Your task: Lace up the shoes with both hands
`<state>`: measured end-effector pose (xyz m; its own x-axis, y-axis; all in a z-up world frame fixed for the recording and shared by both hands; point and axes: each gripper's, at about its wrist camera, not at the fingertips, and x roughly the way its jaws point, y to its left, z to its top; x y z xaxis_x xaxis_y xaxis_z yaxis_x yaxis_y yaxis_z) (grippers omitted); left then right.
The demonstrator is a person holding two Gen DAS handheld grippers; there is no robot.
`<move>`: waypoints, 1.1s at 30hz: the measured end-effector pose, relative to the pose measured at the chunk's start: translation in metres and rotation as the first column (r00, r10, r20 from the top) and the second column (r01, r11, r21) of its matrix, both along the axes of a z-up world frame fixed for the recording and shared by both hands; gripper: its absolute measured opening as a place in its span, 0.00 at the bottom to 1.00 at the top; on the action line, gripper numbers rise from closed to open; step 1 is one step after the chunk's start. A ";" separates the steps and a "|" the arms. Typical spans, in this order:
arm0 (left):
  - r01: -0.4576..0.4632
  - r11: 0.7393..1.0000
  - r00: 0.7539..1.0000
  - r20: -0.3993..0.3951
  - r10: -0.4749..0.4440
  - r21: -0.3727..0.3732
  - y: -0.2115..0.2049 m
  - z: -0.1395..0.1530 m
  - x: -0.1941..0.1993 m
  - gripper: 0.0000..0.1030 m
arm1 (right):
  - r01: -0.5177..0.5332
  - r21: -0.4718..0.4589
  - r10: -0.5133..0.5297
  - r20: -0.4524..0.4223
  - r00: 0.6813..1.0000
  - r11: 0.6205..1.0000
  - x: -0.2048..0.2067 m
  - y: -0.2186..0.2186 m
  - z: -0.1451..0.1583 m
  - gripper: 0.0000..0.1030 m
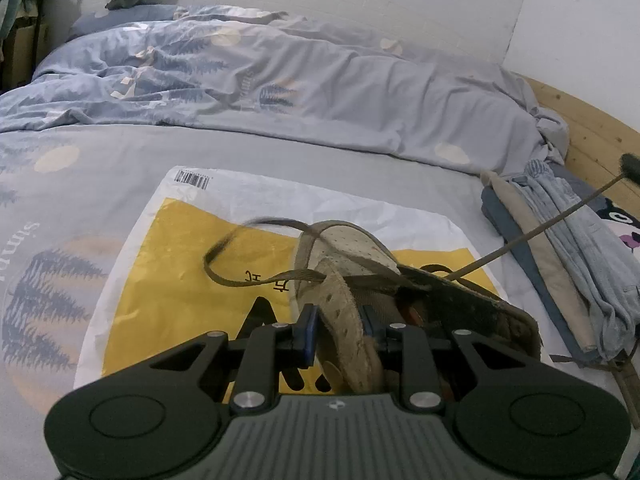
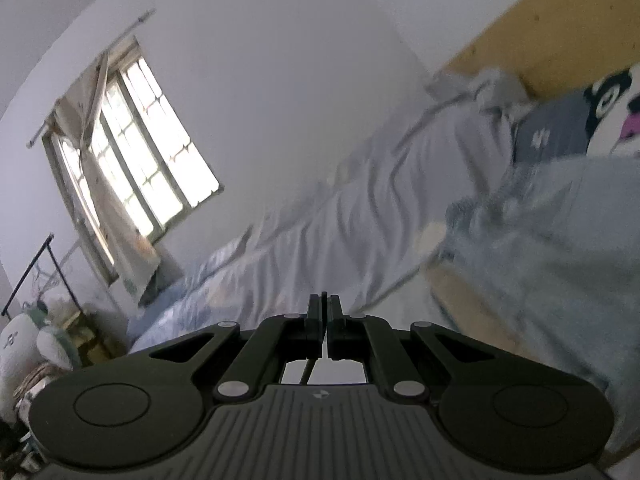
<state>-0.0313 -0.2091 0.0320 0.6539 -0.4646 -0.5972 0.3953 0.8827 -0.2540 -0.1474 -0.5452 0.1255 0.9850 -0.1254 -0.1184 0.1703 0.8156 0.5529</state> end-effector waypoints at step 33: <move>-0.084 0.920 0.978 -0.207 0.003 -0.384 0.073 0.022 0.039 0.65 | -0.093 -0.055 0.096 0.070 0.993 0.994 -0.010 0.021 0.032 0.02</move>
<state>0.0075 -0.1361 0.0537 0.5660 -0.6598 -0.4942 0.2645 0.7132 -0.6492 -0.1571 -0.5241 0.1572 0.9985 -0.0354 -0.0423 0.0523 0.8538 0.5179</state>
